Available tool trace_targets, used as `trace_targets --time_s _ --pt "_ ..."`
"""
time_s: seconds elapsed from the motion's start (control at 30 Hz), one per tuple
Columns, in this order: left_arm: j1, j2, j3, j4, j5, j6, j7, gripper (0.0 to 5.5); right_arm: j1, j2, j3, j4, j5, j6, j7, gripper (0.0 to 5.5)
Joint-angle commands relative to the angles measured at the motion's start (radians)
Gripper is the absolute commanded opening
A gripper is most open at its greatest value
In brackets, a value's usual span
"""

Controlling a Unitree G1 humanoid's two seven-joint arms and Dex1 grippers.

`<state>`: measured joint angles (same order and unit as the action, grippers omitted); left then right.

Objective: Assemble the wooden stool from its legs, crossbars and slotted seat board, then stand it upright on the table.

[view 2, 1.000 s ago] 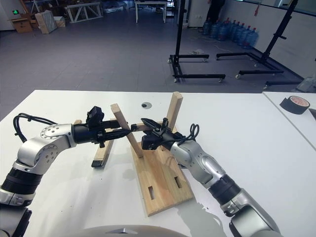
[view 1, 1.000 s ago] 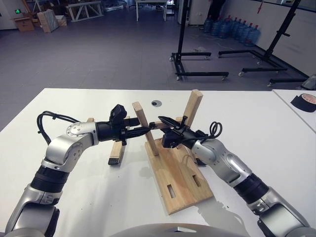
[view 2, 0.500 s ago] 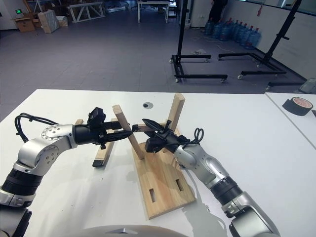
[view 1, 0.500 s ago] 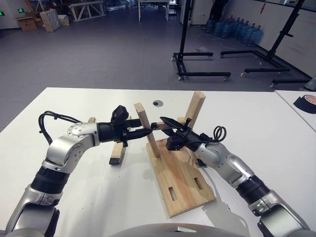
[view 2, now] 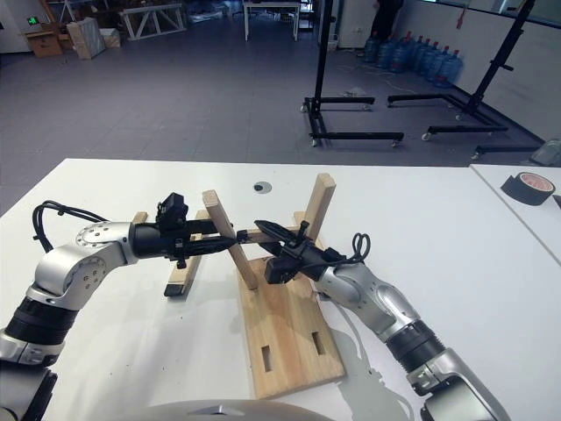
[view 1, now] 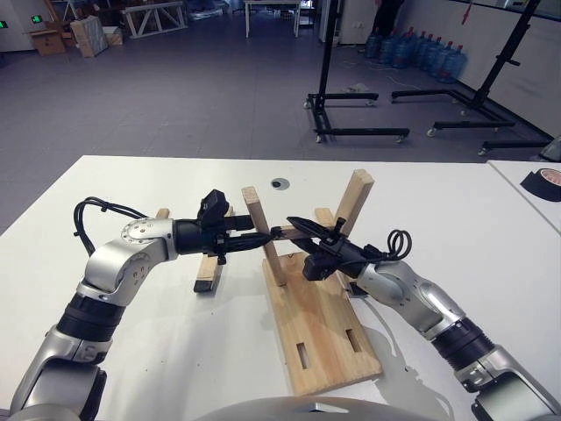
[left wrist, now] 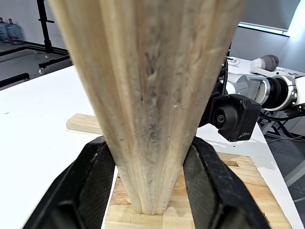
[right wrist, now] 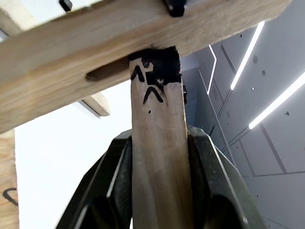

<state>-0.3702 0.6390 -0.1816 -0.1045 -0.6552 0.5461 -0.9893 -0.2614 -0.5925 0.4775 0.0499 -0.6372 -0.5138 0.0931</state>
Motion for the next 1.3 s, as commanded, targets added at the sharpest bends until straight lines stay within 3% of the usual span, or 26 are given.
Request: trace_targets --time_s 0.03,0.47,0.6,1.0,1.07,1.3 --pt "0.104 0.156 0.019 0.156 0.13 0.086 0.021 2.01 0.303 -0.212 0.143 0.224 -0.155 0.09 0.219 1.26" --pt "0.06 0.101 -0.027 0.057 0.139 0.107 0.056 2.01 0.2 -0.261 0.329 0.143 -0.332 0.087 0.555 1.26" --pt "0.058 0.09 -0.028 0.045 0.148 0.103 0.077 2.01 0.214 -0.27 0.31 0.075 -0.267 0.135 0.625 1.26" --pt "0.034 0.0 -0.064 0.075 0.178 0.075 0.149 2.01 0.105 -0.201 0.277 0.021 -0.137 0.159 0.557 1.26" --pt "0.034 0.004 -0.059 0.078 0.18 0.067 0.147 2.01 0.104 -0.197 0.265 0.037 -0.12 0.171 0.549 1.95" --pt "0.028 0.012 -0.057 0.077 0.18 0.049 0.143 2.01 0.093 -0.174 0.253 0.102 -0.141 0.216 0.557 3.48"
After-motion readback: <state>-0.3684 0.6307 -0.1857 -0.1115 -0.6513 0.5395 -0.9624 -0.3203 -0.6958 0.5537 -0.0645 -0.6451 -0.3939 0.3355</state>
